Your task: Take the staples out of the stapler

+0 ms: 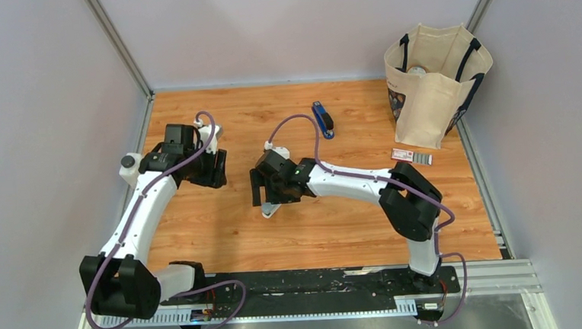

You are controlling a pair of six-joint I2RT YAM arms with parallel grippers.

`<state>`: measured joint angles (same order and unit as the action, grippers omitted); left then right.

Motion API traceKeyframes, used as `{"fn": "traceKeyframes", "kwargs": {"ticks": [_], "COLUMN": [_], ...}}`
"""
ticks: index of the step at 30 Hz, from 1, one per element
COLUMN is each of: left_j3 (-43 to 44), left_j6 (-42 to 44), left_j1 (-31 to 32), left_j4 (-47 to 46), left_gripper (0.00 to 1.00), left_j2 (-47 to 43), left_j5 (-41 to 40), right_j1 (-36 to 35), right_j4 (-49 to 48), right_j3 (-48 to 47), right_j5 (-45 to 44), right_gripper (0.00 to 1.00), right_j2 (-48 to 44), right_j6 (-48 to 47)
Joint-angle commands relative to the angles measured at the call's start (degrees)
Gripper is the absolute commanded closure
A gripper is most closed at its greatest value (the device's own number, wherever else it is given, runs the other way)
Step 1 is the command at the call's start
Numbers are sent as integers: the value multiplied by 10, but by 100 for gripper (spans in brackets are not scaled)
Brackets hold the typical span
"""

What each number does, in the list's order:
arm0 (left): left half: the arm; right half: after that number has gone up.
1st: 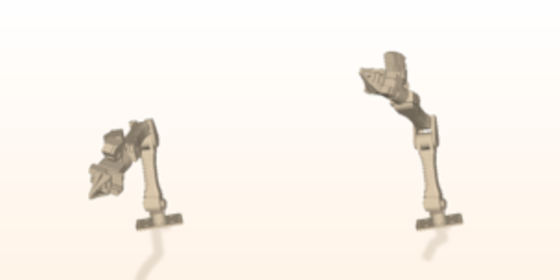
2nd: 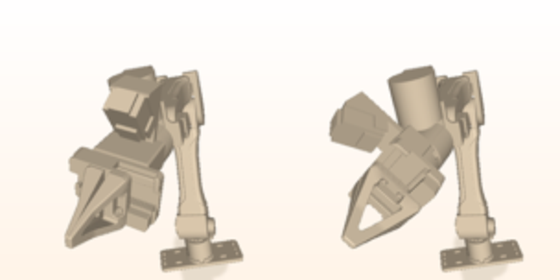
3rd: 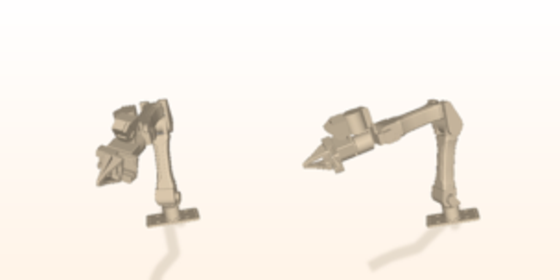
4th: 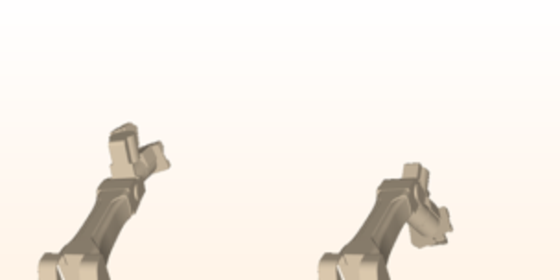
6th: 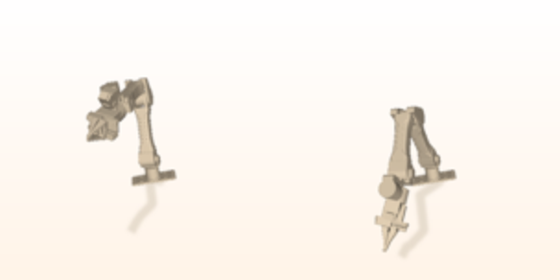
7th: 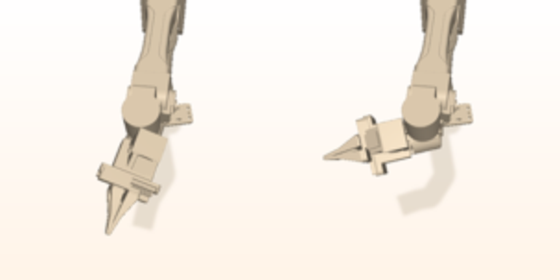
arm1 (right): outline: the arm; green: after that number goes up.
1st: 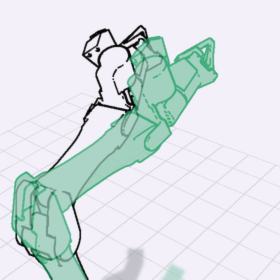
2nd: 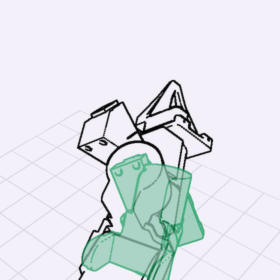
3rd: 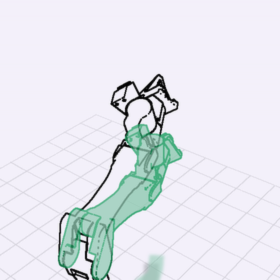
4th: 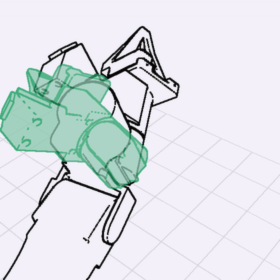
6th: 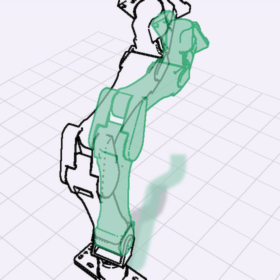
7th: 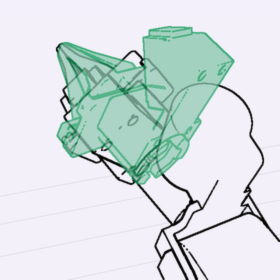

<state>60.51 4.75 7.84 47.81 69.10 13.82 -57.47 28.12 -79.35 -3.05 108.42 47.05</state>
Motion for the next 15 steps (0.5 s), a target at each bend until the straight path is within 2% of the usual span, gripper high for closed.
{"fn": "traceKeyframes", "kwargs": {"ticks": [1, 9, 15], "left_j3": [-14, -34, -47], "left_j6": [20, 17, 27], "left_j1": [0, 0, 0], "left_j4": [-1, -11, -8], "left_gripper": [38, 38, 38], "left_j2": [-29, -63, -66], "left_j5": [-20, -11, -15], "right_j1": [-11, -12, -12], "right_j4": [44, 43, 32], "right_j3": [-41, -31, 23], "right_j5": [-53, -69, -106], "right_gripper": [10, 21, 27], "right_j2": [25, 47, -2], "right_j6": [9, 3, -3]}}
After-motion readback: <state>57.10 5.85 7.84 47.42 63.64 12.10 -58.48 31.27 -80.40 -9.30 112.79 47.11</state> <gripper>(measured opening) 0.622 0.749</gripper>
